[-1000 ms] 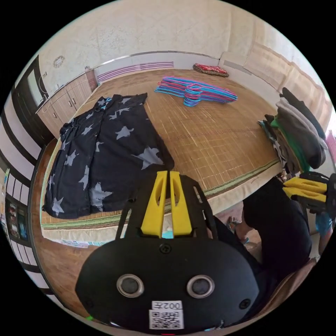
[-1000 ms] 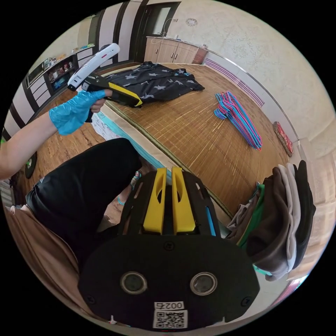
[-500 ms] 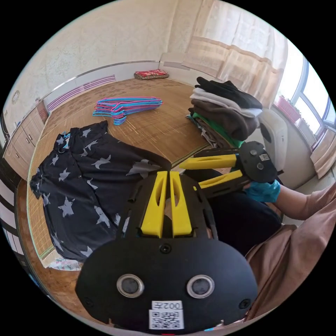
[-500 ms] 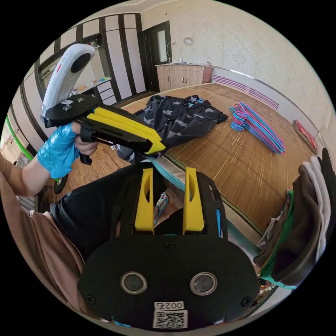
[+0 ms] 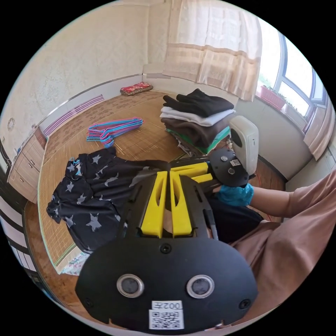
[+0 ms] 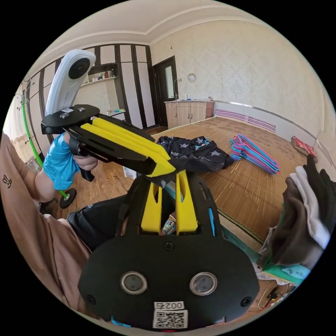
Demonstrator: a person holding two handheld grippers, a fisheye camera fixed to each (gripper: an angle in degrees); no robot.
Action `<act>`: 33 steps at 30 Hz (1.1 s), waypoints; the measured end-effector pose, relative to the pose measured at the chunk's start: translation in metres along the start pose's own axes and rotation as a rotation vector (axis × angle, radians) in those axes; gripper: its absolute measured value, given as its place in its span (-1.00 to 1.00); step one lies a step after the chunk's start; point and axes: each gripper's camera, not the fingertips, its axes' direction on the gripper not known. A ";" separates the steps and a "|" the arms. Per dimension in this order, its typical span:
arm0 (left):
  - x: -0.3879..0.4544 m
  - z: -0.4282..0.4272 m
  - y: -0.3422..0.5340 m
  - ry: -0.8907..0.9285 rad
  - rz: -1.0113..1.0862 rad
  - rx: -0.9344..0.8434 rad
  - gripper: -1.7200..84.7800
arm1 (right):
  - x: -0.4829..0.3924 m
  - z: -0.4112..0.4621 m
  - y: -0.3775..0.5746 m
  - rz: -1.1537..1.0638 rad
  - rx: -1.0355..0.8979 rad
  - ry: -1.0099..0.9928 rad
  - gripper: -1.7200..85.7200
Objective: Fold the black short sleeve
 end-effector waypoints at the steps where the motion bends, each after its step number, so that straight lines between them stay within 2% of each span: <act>1: 0.008 -0.008 -0.006 -0.003 0.013 0.008 -0.98 | -0.007 -0.013 0.010 -0.009 0.014 0.010 -0.83; 11: 0.072 -0.048 -0.049 0.043 0.135 0.078 -0.98 | -0.069 -0.131 0.093 0.006 0.113 0.171 -0.97; 20: 0.149 -0.061 -0.089 0.146 0.287 0.178 -0.98 | -0.109 -0.256 0.153 0.038 0.188 0.351 -0.98; 24: 0.163 -0.043 -0.097 0.183 0.287 0.165 -0.99 | -0.108 -0.269 0.166 0.054 0.136 0.365 -0.98; 33: 0.116 0.019 -0.062 0.177 0.159 0.043 -0.94 | -0.070 -0.201 0.178 0.166 -0.059 0.378 -0.98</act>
